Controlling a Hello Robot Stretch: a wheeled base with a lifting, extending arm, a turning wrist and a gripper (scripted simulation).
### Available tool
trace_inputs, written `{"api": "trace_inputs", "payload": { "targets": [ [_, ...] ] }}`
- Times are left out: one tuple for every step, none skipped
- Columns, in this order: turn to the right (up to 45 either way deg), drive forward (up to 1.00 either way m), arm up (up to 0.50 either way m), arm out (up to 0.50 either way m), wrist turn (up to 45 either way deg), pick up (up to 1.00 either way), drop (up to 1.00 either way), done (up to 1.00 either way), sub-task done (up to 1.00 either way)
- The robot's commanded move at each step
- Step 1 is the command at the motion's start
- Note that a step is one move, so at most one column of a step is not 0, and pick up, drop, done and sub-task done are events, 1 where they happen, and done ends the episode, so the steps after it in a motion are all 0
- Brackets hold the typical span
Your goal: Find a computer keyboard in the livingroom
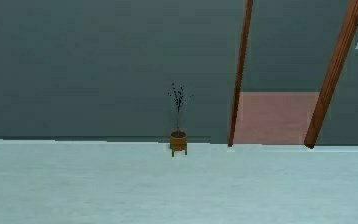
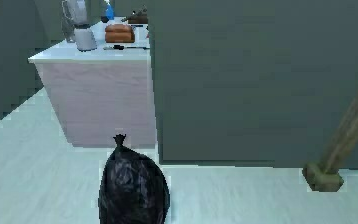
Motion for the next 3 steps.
{"api": "trace_inputs", "payload": {
  "targets": [
    [0.0,0.45,0.00,0.00,0.0,0.00,0.00,0.00,0.00],
    [45.0,0.00,0.00,0.00,0.0,0.00,0.00,0.00,0.00],
    [9.0,0.00,0.00,0.00,0.0,0.00,0.00,0.00,0.00]
  ]
}}
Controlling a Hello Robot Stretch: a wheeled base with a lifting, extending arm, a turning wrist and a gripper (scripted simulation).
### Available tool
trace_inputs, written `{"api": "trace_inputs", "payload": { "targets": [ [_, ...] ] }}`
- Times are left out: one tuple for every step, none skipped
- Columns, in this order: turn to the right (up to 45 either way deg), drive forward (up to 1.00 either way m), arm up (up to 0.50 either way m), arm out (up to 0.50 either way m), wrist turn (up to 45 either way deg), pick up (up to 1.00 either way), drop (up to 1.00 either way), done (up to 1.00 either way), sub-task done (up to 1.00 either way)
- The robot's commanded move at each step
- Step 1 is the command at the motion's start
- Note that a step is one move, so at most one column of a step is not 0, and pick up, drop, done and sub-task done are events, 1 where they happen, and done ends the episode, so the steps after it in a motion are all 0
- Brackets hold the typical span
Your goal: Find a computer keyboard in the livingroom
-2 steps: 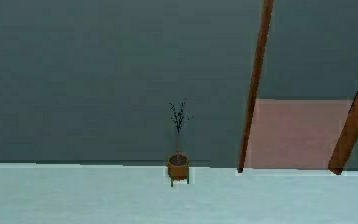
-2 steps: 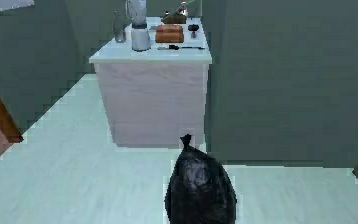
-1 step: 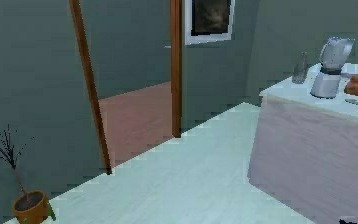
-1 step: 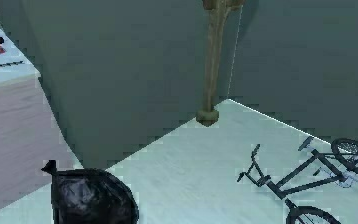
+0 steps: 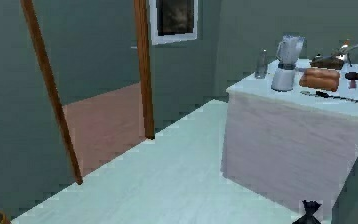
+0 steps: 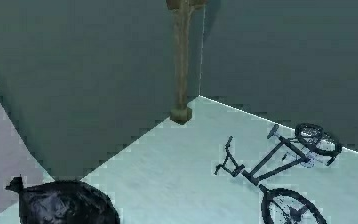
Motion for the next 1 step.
{"api": "trace_inputs", "payload": {
  "targets": [
    [0.0,0.35,0.00,0.00,0.0,0.00,0.00,0.00,0.00]
  ]
}}
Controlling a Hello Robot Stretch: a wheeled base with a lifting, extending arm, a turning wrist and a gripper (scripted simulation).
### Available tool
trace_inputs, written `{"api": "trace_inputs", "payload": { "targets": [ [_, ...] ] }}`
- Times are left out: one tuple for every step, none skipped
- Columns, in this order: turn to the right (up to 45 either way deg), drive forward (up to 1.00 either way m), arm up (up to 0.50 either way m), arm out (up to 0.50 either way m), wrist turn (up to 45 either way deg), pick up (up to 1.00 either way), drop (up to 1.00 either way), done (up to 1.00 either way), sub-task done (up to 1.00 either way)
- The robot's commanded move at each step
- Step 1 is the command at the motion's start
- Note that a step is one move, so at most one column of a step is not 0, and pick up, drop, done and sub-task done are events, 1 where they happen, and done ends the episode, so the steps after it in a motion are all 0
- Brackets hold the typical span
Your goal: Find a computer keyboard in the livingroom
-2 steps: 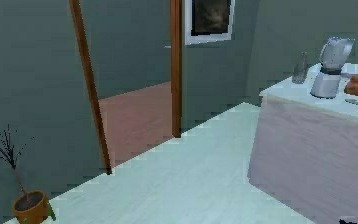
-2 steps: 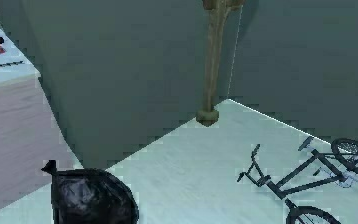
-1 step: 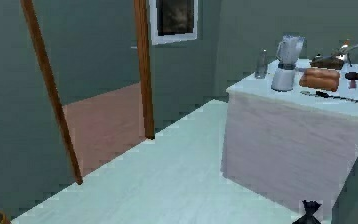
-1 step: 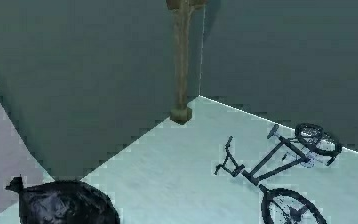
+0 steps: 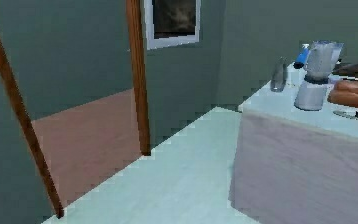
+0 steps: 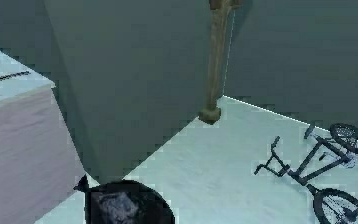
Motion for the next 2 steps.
{"api": "trace_inputs", "payload": {
  "targets": [
    [-15.0,0.00,0.00,0.00,0.0,0.00,0.00,0.00,0.00],
    [0.0,1.00,0.00,0.00,0.0,0.00,0.00,0.00,0.00]
  ]
}}
